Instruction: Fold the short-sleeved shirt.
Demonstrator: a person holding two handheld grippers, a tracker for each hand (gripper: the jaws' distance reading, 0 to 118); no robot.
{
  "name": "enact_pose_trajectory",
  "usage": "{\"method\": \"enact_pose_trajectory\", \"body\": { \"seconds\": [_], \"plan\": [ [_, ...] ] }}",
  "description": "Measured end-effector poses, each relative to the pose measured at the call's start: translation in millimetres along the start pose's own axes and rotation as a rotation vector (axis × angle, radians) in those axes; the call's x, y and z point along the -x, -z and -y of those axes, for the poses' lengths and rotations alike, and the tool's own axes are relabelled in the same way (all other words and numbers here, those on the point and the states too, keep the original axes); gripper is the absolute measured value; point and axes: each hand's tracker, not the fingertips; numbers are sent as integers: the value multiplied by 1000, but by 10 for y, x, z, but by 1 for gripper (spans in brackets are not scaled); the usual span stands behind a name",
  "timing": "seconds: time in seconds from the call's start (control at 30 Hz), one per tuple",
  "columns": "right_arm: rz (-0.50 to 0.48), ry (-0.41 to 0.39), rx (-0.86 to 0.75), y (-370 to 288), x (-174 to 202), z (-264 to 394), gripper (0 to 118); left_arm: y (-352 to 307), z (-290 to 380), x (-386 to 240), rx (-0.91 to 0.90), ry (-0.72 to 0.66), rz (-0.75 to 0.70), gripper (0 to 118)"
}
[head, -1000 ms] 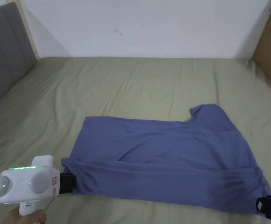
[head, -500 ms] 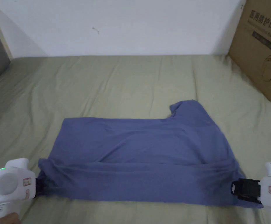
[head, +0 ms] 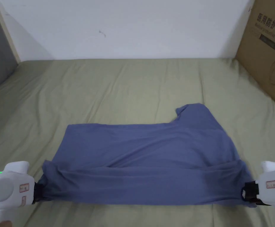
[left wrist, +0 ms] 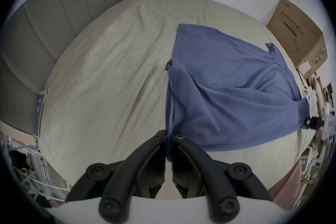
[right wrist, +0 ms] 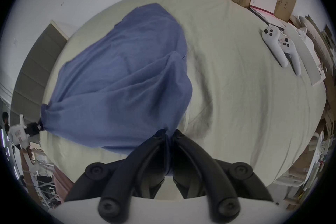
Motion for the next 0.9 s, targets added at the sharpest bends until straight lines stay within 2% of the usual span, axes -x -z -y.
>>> {"method": "enact_pose_trajectory", "body": {
  "seconds": [0.1,0.2,0.43,0.47,0.53,0.57,0.6,0.63,0.7,0.73,0.77,0.8,0.83,0.87,0.9],
  "plan": [
    [11,-11,-5,-146,-17,66,6,-144,156,2,1,61,-29,4],
    [19,-53,3,-275,-47,282,6,-269,403,89,8,42,-23,4],
    [10,-3,70,-276,-111,962,6,-266,1062,177,28,-49,-79,6],
    [11,10,73,-248,-124,998,6,-239,1080,166,35,-57,-88,15],
    [5,54,59,-203,-197,923,11,-218,1061,138,52,-4,-183,68],
    [13,49,43,-246,-170,886,25,-258,1032,135,23,18,-202,87],
    [51,19,16,-304,-118,814,60,-334,983,137,-12,19,-195,100],
    [74,-1,1,-350,-70,750,80,-402,930,137,-41,11,-181,101],
    [69,-31,-62,-471,16,604,84,-553,773,109,-89,-13,-135,101],
    [71,-31,-67,-517,62,527,84,-606,695,87,-114,-23,-102,96],
    [45,-36,-72,-571,127,436,83,-656,615,54,-137,-27,-69,82],
    [9,-46,-95,-597,182,366,76,-683,537,1,-165,-22,-53,50],
    [4,-53,-105,-611,231,315,57,-672,470,-47,-169,-8,-41,23],
    [17,-75,-113,-604,308,263,21,-629,397,-105,-158,19,-33,0],
    [35,-97,-127,-576,376,217,0,-560,348,-169,-146,48,-26,0]
  ]
}}
